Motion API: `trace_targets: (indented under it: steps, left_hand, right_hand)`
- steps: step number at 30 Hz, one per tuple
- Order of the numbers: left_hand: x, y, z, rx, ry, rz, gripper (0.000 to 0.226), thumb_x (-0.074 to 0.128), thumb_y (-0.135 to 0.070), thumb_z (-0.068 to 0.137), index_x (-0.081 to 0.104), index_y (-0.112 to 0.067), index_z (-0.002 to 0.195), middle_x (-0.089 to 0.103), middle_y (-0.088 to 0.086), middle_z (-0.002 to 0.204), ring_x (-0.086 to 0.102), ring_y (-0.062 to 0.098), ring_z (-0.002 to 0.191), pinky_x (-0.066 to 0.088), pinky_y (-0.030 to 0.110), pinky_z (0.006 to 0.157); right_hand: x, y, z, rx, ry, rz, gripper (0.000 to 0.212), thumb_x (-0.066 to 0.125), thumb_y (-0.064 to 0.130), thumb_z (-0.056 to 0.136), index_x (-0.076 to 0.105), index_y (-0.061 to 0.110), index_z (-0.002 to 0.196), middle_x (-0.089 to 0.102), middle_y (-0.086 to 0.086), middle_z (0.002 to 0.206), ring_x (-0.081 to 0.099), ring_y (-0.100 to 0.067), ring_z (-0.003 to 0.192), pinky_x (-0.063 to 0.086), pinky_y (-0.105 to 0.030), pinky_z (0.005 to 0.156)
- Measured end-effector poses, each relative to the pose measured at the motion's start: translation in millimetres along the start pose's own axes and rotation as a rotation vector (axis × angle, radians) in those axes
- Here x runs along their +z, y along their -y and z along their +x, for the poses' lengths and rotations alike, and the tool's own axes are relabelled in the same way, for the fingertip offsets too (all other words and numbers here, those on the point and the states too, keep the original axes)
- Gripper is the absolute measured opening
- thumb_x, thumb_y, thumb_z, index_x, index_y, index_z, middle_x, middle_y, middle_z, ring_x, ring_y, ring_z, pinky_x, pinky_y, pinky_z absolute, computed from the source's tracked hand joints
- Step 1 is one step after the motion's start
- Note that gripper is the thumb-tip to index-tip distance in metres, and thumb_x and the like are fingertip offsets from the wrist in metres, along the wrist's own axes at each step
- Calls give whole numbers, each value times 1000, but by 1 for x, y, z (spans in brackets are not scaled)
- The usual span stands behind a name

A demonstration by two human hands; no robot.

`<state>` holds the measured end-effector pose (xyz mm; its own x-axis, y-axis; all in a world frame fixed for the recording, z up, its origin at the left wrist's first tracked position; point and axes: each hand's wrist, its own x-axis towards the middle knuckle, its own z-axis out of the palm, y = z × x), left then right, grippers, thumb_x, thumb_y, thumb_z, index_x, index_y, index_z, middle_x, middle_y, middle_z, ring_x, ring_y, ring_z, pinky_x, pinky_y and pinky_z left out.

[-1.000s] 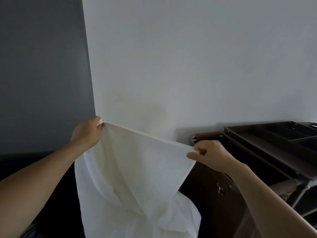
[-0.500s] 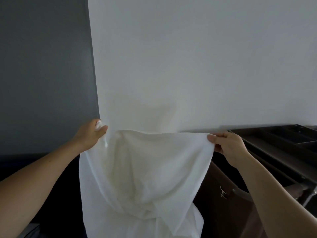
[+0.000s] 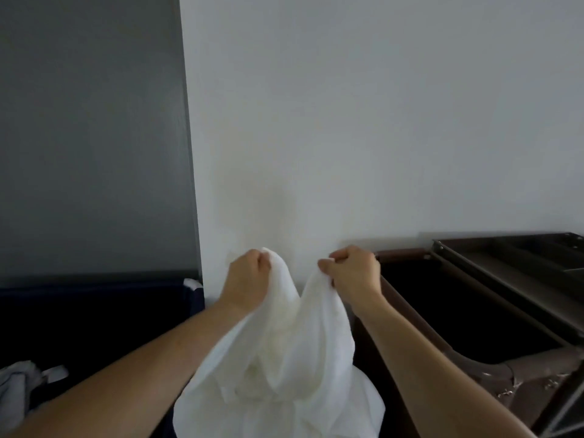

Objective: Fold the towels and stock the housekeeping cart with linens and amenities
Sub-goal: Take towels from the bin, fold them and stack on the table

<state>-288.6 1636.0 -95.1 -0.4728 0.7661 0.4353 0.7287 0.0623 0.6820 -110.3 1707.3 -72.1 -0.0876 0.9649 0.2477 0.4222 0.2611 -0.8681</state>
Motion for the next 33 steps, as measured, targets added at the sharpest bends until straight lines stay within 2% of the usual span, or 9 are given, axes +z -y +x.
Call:
trace_targets:
  steps: [3, 8, 11, 14, 18, 22, 25, 29, 33]
  left_hand:
    - [18, -10, -24, 117, 64, -10, 33, 38, -27, 103, 62, -25, 80, 60, -10, 76, 58, 13, 77, 39, 25, 70]
    - [17, -2, -36, 147, 99, 66, 42, 36, -27, 105, 42, -29, 64, 48, -11, 61, 51, 16, 65, 32, 26, 62]
    - [12, 3, -37, 154, 169, 116, 45, 30, -34, 106, 49, -21, 67, 54, -4, 66, 57, 21, 70, 40, 30, 67]
    - [4, 4, -40, 168, 207, 104, 55, 27, -45, 105, 63, -14, 77, 63, -3, 69, 61, 15, 70, 46, 29, 67]
    - [-5, 7, -42, 166, 220, 9, 39, 55, -46, 91, 50, -24, 60, 59, -17, 60, 54, -4, 58, 43, 14, 55]
    - [-11, 20, -44, 152, 186, 44, 38, 55, -34, 97, 47, -17, 64, 47, -8, 57, 42, 6, 51, 39, 15, 56]
    - [-22, 24, -41, 75, 193, -33, 30, 53, -28, 98, 58, -6, 79, 56, 1, 67, 45, 6, 56, 39, 14, 53]
    - [-60, 24, -30, -34, 180, -426, 27, 53, -28, 98, 63, -3, 96, 62, 25, 97, 57, 24, 81, 47, 41, 74]
    - [-93, 11, -18, -15, 128, -613, 38, 52, -30, 81, 58, 2, 101, 61, 24, 97, 55, 23, 87, 40, 40, 83]
  right_hand:
    - [22, 11, -18, -81, 63, -62, 16, 78, 26, 76, 63, 25, 73, 65, 10, 67, 62, -9, 67, 48, -11, 60]
    - [37, 11, -35, -24, 206, 32, 10, 61, 7, 80, 66, 0, 75, 70, -16, 77, 69, -32, 71, 59, -44, 75]
    - [40, 13, -37, 131, 387, 254, 18, 52, -3, 77, 69, -5, 76, 71, -23, 82, 73, -32, 71, 59, -52, 79]
    - [32, 13, -37, 155, 516, 378, 30, 53, 6, 66, 67, -12, 85, 69, -31, 85, 74, -37, 75, 58, -53, 86]
    - [28, 14, -41, 83, 594, 360, 42, 42, 7, 53, 78, 6, 74, 74, -22, 88, 73, -35, 86, 60, -42, 84]
    - [25, 10, -39, 20, 649, 270, 42, 39, -4, 81, 76, 14, 83, 77, -11, 92, 73, -25, 91, 55, -36, 88]
    - [19, 5, -31, -105, 612, 180, 40, 43, -5, 85, 76, 17, 92, 77, -1, 96, 73, -19, 94, 53, -32, 86]
    - [6, -8, -6, -312, 399, -94, 43, 60, 7, 86, 67, 35, 119, 65, 8, 123, 63, -10, 99, 54, -27, 82]
    - [13, -22, 10, -408, 556, -194, 60, 69, 17, 80, 53, 45, 131, 47, 15, 141, 44, -5, 125, 51, -23, 81]
